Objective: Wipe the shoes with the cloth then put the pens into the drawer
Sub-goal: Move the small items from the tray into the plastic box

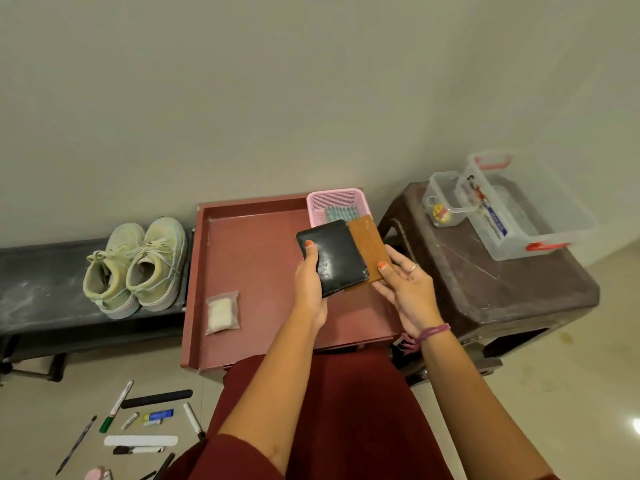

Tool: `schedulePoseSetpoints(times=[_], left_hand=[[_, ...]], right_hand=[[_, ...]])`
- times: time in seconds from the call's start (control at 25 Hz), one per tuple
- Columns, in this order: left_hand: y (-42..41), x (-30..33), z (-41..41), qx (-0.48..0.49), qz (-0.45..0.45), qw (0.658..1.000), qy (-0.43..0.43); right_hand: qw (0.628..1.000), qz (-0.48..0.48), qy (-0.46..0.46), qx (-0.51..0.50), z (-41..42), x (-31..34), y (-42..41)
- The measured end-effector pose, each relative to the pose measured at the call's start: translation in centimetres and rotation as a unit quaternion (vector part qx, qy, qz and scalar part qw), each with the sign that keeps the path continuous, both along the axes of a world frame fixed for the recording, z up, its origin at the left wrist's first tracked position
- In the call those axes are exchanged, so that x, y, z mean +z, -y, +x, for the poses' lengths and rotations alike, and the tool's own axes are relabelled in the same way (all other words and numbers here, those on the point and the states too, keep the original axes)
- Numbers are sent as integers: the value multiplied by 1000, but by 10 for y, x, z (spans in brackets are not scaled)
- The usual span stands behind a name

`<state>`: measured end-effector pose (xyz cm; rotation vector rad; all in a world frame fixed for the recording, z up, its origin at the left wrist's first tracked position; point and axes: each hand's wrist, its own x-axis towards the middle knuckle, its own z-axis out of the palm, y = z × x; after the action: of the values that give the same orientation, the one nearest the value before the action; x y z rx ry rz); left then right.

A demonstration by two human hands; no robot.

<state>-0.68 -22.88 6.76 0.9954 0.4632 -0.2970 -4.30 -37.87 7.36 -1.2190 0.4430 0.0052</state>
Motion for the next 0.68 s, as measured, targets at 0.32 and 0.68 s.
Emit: schedulePoseSetpoints(times=[0.32,0.68], left_hand=[[83,32,-2,-15,59,996,68],[165,39,12,-57,113,986,109]], right_hand=[[998,49,30,-2,-21,37,51],[997,51,31,-44,-22,53,109]])
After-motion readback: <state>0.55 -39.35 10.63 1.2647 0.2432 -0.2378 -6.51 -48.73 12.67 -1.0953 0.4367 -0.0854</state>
